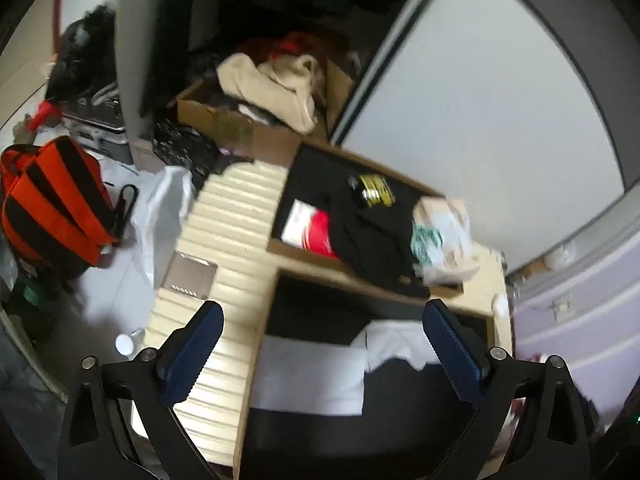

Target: Organize soft objects

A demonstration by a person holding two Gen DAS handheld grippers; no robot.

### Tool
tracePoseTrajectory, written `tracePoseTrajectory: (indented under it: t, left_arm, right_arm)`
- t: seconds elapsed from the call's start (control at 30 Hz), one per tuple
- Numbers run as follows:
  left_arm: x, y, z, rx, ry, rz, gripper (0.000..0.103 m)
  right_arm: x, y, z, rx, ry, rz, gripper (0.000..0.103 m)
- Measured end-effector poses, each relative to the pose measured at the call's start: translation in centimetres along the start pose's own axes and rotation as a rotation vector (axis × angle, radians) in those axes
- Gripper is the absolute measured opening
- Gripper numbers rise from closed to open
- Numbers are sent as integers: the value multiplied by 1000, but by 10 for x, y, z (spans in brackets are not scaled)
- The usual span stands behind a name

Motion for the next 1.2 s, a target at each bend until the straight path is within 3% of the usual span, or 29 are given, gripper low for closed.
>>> tracePoseTrajectory:
  t: [0.2,0.33,0.53,0.63,0.73,0.77,0.87,0.97,1.1,1.2]
  left_arm:
    - [4,6,-8,-43,-137,-47,98]
    - [21,2,-19,-64,-167,-37,99]
    - [31,-4,-41,-33,-218,-36,99]
    - [30,-2,-44,-23,-205,-82,99]
    - [25,13,-49,44,-218,-198,99]
    - [24,14,-48,24,-223,-198,99]
    - [25,11,-49,38,-194,-169,100]
    - [32,0,-49,7,-198,-79,101]
    - [28,9,-51,-13,-189,-129,101]
    - [21,18,-52,-45,-215,-183,101]
  right_arm:
    - [2,3,2,10,-12,-18,95]
    - [8,-9,3,-9,-21,7,95]
    - [10,-20,5,-66,-34,42,95]
    - [11,-22,3,-23,-21,61,95]
    - [14,-28,-3,79,2,129,96]
    - [15,-30,-4,90,20,152,96]
    - [12,-26,-2,85,43,101,96]
    - [7,-20,3,68,58,43,96]
    - [5,-20,17,-29,91,-29,96]
    - [7,-24,22,-35,110,-19,96]
Point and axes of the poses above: each gripper's, at about its wrist camera, not at the fingertips, and y roughly against the way its jaws point, z to its left, x to its underside, the point moved 7 cm from there along -y, roughly the way its jaws point, and after that the axes turned 8 degrees about y, right-handed, at the moved point
